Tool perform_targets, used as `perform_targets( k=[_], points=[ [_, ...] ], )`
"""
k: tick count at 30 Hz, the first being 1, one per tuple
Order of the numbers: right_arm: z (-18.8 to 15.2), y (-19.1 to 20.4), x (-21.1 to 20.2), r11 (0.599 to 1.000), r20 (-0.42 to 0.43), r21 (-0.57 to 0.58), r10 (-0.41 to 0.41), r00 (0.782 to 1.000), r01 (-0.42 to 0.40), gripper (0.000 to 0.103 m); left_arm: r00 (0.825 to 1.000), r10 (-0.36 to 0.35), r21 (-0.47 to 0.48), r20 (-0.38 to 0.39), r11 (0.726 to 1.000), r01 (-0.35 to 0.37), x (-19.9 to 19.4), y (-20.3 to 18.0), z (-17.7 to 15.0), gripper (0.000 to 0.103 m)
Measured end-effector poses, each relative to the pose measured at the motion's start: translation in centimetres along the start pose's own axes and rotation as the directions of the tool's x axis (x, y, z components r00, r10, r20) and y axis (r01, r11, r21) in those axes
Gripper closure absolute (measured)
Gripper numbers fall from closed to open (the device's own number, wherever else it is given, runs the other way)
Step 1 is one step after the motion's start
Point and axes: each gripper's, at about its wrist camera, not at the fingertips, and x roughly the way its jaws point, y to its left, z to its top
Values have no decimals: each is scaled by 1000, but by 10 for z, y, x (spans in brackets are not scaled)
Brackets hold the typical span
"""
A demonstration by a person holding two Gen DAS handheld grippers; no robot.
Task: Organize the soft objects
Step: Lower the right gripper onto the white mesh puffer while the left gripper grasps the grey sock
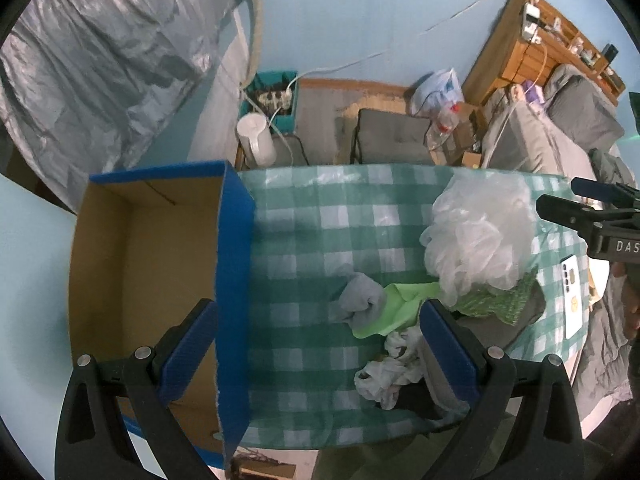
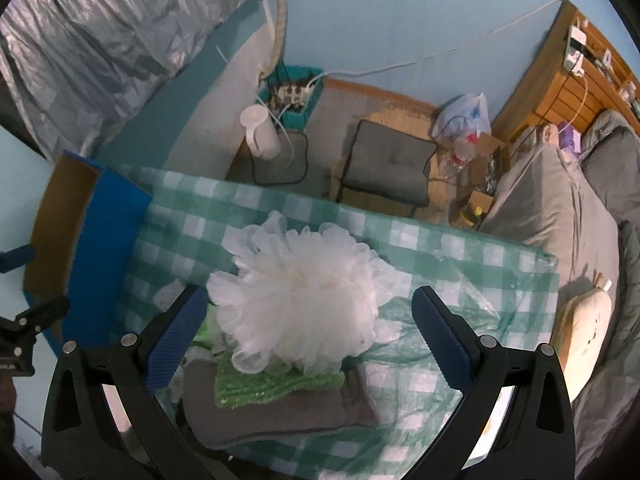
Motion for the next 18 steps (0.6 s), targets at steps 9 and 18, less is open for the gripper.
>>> perform_targets(
  k=[9, 18],
  points=[
    [5, -1, 45, 1000, -75, -11, -5, 997, 5, 2, 998, -1, 20, -60, 1000, 2, 40, -10, 1, 2],
    [-2, 2, 86, 1000, -161, -10, 3, 987, -5, 2, 992, 9, 66, -123, 998, -1, 79, -22, 2, 2]
  ],
)
